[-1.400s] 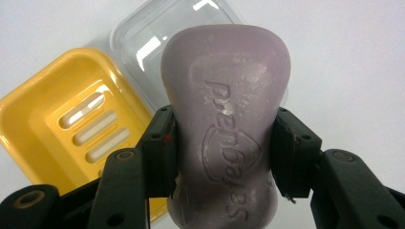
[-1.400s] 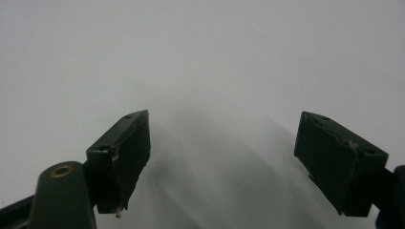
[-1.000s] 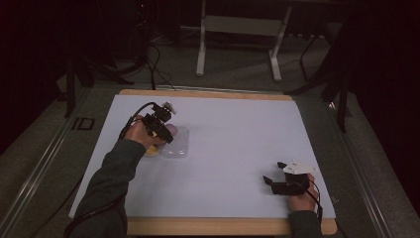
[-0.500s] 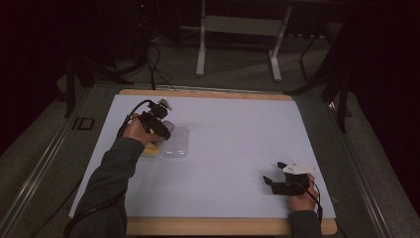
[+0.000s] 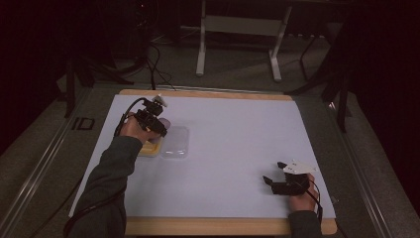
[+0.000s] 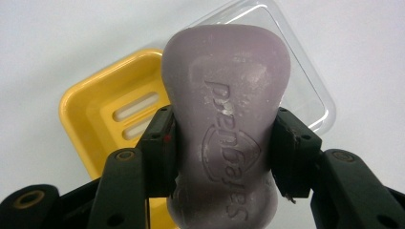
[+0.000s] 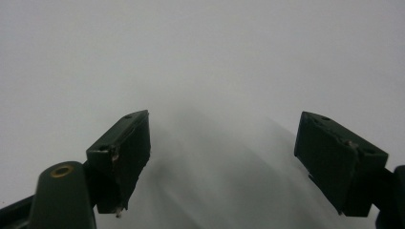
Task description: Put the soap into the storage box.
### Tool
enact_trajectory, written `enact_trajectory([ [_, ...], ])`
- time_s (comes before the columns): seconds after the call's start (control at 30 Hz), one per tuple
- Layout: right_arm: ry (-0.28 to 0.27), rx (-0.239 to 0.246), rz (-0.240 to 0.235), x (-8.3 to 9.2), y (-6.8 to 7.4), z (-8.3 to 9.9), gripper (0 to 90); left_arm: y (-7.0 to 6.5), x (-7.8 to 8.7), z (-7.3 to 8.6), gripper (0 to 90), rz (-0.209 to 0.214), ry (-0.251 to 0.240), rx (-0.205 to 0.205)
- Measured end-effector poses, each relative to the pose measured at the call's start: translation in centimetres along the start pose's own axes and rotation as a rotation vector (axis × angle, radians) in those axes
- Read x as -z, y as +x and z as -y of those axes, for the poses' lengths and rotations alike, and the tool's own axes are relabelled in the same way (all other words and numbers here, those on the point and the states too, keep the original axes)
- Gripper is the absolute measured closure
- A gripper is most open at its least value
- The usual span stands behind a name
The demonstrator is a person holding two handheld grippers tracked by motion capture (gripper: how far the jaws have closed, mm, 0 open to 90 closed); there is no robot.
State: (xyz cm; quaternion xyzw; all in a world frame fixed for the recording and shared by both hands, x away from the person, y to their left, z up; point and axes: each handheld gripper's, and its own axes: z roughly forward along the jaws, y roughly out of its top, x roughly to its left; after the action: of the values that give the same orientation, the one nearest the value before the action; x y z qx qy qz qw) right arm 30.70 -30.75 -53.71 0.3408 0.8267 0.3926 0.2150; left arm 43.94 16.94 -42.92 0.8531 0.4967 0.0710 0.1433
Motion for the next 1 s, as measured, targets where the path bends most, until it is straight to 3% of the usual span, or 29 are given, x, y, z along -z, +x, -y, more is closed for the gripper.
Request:
enact_trajectory([
  [0.33,0.000,-0.001,-0.002,0.0,0.0,0.0,19.4,0.6,-0.1,-0.2,49.9,-0.007,-0.005,0.067],
  [1.0,0.002,0.001,0.002,0.0,0.1,0.0,19.4,2.9,-2.3,0.9,49.8,-0.034,0.048,0.205],
])
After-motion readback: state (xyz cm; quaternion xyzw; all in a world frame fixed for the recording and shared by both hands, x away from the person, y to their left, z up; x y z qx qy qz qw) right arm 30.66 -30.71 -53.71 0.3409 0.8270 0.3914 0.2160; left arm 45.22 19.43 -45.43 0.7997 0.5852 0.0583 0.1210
